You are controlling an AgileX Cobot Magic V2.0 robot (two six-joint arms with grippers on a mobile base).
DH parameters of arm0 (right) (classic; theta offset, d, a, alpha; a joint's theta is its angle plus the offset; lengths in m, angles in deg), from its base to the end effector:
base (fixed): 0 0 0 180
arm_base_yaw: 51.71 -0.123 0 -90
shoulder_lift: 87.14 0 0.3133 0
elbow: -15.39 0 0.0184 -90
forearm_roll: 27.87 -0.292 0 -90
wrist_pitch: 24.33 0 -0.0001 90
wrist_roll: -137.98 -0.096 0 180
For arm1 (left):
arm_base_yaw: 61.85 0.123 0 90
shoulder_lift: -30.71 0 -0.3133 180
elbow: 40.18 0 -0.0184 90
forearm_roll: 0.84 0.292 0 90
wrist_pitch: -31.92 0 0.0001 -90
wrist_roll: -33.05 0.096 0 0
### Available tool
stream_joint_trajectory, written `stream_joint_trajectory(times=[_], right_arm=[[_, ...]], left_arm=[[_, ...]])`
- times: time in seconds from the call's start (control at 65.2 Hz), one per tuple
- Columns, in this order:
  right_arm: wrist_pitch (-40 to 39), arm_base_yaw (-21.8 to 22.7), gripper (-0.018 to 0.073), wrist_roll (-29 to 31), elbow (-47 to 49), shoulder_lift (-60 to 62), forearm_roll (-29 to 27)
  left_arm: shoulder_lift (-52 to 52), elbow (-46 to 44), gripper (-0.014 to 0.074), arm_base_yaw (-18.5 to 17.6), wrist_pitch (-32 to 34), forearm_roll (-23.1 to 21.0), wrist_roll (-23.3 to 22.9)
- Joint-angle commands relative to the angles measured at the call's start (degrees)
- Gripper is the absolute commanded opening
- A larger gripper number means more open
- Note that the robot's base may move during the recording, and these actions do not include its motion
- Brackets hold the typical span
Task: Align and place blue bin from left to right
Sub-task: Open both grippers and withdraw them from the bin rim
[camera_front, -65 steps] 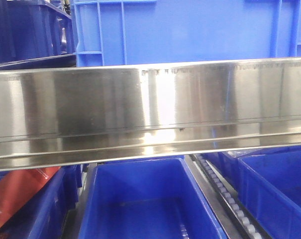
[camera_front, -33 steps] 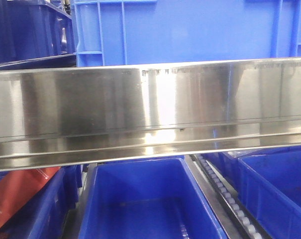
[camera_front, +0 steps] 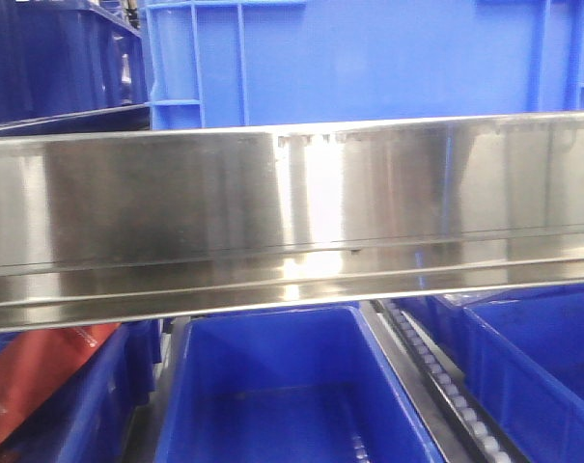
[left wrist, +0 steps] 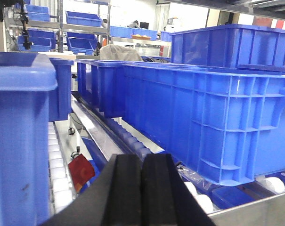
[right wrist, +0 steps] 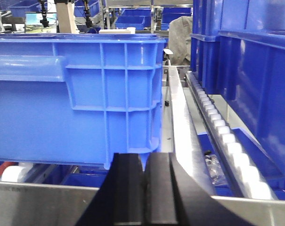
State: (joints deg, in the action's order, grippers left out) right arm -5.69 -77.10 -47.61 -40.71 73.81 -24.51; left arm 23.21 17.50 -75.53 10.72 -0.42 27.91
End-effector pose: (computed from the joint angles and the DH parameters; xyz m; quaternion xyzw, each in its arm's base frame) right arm 0.0705 0.0315 0.3115 -0.1391 0.7165 0.1575 0.6651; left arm 0.0414 -0.0098 0.3091 0.0523 0.6824 -0.1159 0.7198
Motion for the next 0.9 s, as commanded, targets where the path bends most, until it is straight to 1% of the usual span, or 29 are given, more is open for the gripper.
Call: stream_joint_trajectory(times=[0.0, 0.889], right_arm=[[-1.6, 0.3, -0.0162, 0.3, -0.1, 0.2, 0.6], [-1.6, 0.3, -0.0162, 0.3, -0.1, 0.2, 0.6]], left_arm=[[0.4, 0.0, -0.0111, -0.2, 1.2, 0.2, 0.3], [0.4, 0.0, -0.0111, -0.2, 1.2, 0.2, 0.3]])
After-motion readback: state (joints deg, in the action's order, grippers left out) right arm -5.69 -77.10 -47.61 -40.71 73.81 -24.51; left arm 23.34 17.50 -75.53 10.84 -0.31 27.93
